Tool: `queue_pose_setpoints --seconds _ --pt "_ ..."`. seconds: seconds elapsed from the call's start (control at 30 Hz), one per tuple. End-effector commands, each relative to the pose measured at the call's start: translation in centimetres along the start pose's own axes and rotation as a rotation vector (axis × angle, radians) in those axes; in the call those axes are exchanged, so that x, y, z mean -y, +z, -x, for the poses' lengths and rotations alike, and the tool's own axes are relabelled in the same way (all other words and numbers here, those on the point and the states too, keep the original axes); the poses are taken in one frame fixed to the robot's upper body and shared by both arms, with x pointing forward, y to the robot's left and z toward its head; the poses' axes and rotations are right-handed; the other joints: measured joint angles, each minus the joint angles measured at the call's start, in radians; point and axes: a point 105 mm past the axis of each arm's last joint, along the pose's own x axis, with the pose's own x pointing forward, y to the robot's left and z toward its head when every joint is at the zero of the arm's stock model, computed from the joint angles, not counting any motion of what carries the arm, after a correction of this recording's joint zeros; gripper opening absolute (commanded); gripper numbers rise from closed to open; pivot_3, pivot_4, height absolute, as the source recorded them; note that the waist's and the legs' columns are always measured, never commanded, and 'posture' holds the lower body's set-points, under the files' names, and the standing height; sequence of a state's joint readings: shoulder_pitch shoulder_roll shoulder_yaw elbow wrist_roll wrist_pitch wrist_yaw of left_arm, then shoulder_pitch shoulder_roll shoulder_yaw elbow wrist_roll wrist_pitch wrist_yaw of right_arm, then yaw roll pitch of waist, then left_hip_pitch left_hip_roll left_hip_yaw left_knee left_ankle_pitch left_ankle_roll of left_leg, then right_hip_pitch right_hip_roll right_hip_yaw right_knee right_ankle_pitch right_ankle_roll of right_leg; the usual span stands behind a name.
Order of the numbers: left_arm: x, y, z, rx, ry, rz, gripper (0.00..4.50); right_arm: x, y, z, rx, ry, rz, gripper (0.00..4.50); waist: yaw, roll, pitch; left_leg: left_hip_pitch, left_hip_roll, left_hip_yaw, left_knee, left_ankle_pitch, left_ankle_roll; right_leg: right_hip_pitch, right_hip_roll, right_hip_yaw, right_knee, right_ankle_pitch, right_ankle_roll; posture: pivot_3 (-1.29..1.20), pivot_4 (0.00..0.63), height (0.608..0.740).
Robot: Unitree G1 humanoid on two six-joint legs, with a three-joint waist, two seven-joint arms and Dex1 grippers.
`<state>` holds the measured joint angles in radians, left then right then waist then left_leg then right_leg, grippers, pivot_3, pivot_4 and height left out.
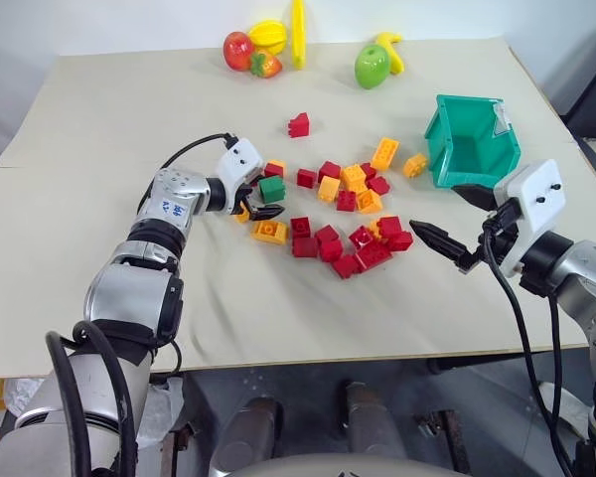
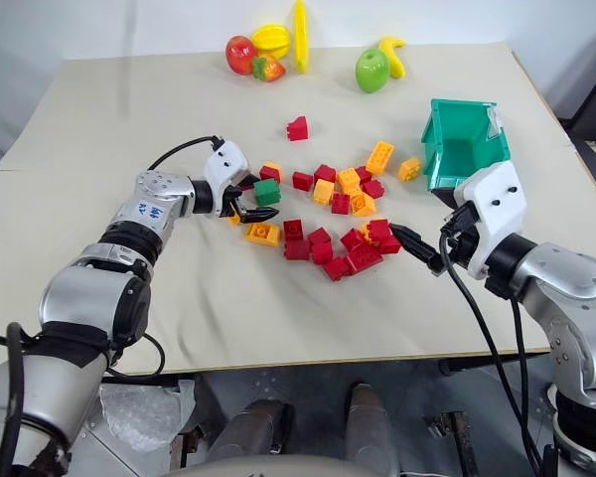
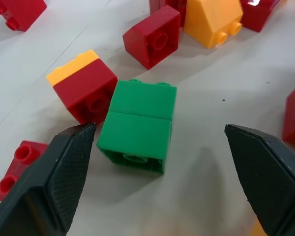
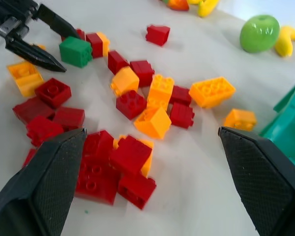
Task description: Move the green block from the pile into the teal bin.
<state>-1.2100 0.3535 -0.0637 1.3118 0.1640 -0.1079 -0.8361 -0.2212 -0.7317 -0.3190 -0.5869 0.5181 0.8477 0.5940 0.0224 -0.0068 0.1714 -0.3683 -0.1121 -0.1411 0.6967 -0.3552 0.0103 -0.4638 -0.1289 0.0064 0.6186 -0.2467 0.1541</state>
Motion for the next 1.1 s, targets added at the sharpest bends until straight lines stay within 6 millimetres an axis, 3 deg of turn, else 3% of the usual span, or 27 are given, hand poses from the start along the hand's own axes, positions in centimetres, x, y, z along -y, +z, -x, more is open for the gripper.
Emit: queue_pose_setpoints --seconds 0.03,0.27,0.3,0.4,0.57,0.67,0.73,0.8,0.9,1.03,1.1 --pt "-0.4 1.0 0.2 0.023 0.010 -0.022 3.60 0.4 1.3 0.9 0.042 -0.040 0.043 4.50 0.001 0.000 0.000 0.000 0.000 0.000 0.000 0.000 0.000 0.000 0.000 0.000 0.000 0.000 0.000 0.00 0.150 0.740" --pt "0.4 3.7 0.5 0.118 -0.111 -0.024 1.48 0.7 0.8 1.8 0.025 -0.063 0.037 4.50 0.002 0.000 0.000 0.000 0.000 0.000 0.000 0.000 0.000 0.000 0.000 0.000 0.000 0.000 0.000 0.00 0.150 0.740" --pt "0.6 4.8 0.6 0.162 -0.133 -0.031 1.38 0.9 0.7 2.0 0.020 -0.069 0.035 4.50 0.002 0.000 0.000 0.000 0.000 0.000 0.000 0.000 0.000 0.000 0.000 0.000 0.000 0.000 0.000 0.00 0.150 0.740" --pt "1.3 8.4 0.7 0.274 -0.203 -0.080 1.37 1.7 0.3 2.8 -0.001 -0.093 0.032 4.50 0.006 -0.001 0.000 -0.001 -0.001 0.000 0.000 0.000 0.000 0.000 0.000 0.000 0.000 0.000 0.000 0.00 0.150 0.740" --pt "4.1 10.6 -0.2 0.326 -0.347 -0.170 1.37 2.8 0.2 4.0 -0.027 -0.139 0.047 4.50 0.004 -0.001 0.000 -0.001 -0.001 0.000 0.001 0.000 0.002 0.001 -0.001 0.000 -0.003 0.001 0.002 0.00 0.150 0.740" --pt "6.9 11.5 -1.5 0.336 -0.470 -0.216 1.37 3.4 0.1 4.9 -0.041 -0.170 0.048 4.50 0.004 -0.001 0.000 -0.001 -0.001 0.001 0.000 0.000 0.002 0.001 -0.001 0.000 -0.002 0.001 0.002 0.00 0.150 0.740" --pt "10.3 12.4 -3.3 0.365 -0.563 -0.249 1.37 3.4 -0.4 5.7 -0.073 -0.176 0.047 4.50 0.004 -0.001 0.000 -0.001 -0.001 0.001 0.001 0.000 0.002 0.001 -0.001 0.000 -0.003 0.001 0.002 0.00 0.150 0.740" --pt "13.3 12.8 -5.0 0.367 -0.625 -0.265 1.37 3.3 -0.9 6.6 -0.102 -0.176 0.037 4.50 0.013 -0.001 0.000 -0.001 -0.001 0.001 0.001 0.000 0.003 0.003 -0.001 0.000 -0.004 0.002 0.003 0.00 0.150 0.740" --pt "14.8 12.6 -6.0 0.343 -0.637 -0.285 1.37 3.1 -1.2 7.2 -0.116 -0.177 0.025 4.50 0.018 -0.001 0.001 -0.002 -0.002 0.003 0.001 0.000 0.005 0.003 -0.001 0.002 -0.008 0.004 0.005 0.00 0.150 0.740" --pt "18.8 12.6 -7.7 0.327 -0.718 -0.320 1.37 2.7 -2.3 8.9 -0.167 -0.200 0.012 4.50 0.016 -0.001 0.001 0.001 -0.001 0.010 -0.001 0.000 0.006 0.003 -0.001 0.004 -0.011 0.006 0.005 0.00 0.150 0.740" --pt "19.6 12.7 -8.2 0.319 -0.722 -0.315 1.37 2.7 -2.4 9.3 -0.170 -0.219 0.009 4.50 0.021 -0.001 0.001 0.001 -0.001 0.013 0.000 0.000 0.007 0.003 -0.001 0.005 -0.014 0.007 0.006 0.00 0.150 0.740"
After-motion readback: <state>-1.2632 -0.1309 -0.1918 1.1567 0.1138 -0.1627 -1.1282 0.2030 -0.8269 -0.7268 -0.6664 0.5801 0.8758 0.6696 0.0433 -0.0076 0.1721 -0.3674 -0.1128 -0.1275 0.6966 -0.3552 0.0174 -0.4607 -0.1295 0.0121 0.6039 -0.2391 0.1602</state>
